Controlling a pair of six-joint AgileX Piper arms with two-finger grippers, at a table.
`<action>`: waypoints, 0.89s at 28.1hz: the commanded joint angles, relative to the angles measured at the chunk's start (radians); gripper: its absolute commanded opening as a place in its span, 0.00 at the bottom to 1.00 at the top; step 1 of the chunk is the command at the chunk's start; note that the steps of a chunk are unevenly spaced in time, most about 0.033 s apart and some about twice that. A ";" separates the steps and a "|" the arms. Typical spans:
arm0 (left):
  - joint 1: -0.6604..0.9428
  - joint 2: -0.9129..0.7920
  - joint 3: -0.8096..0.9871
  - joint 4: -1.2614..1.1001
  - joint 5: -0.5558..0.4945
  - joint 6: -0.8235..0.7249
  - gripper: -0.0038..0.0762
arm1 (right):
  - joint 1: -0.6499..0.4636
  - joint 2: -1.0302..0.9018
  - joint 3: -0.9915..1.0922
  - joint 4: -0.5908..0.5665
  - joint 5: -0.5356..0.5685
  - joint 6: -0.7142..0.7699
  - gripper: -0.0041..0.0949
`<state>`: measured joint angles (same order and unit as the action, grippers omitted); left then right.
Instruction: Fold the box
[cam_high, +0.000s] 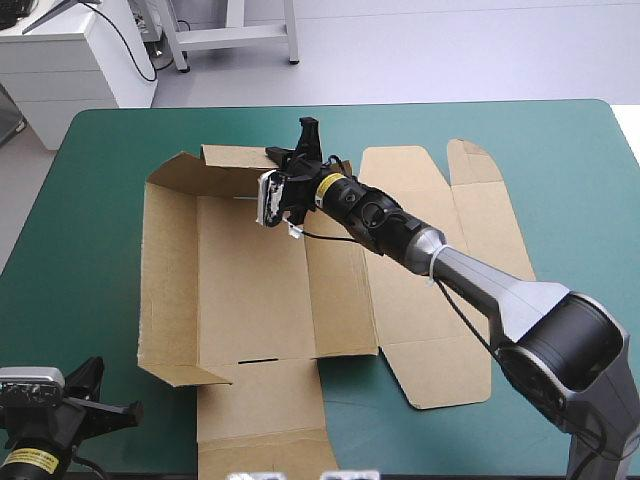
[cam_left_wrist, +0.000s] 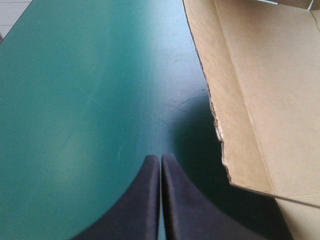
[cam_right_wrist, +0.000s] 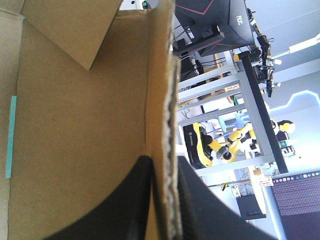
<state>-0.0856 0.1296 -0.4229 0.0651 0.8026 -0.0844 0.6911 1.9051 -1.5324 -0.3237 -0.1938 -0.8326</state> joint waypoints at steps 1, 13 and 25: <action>-0.001 0.013 -0.022 0.002 -0.074 -0.005 0.04 | -0.002 -0.060 -0.034 0.006 -0.042 0.033 0.43; -0.001 0.031 -0.087 0.010 -0.154 -0.005 0.04 | -0.002 -0.135 -0.034 0.245 0.004 0.042 0.27; -0.001 0.440 -0.417 0.130 -0.026 -0.005 0.04 | -0.066 -0.316 -0.025 0.459 0.582 0.379 0.04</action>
<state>-0.0856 0.4578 -0.7283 0.1545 0.7929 -0.0844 0.6661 1.6754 -1.5324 0.1502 0.3019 -0.6003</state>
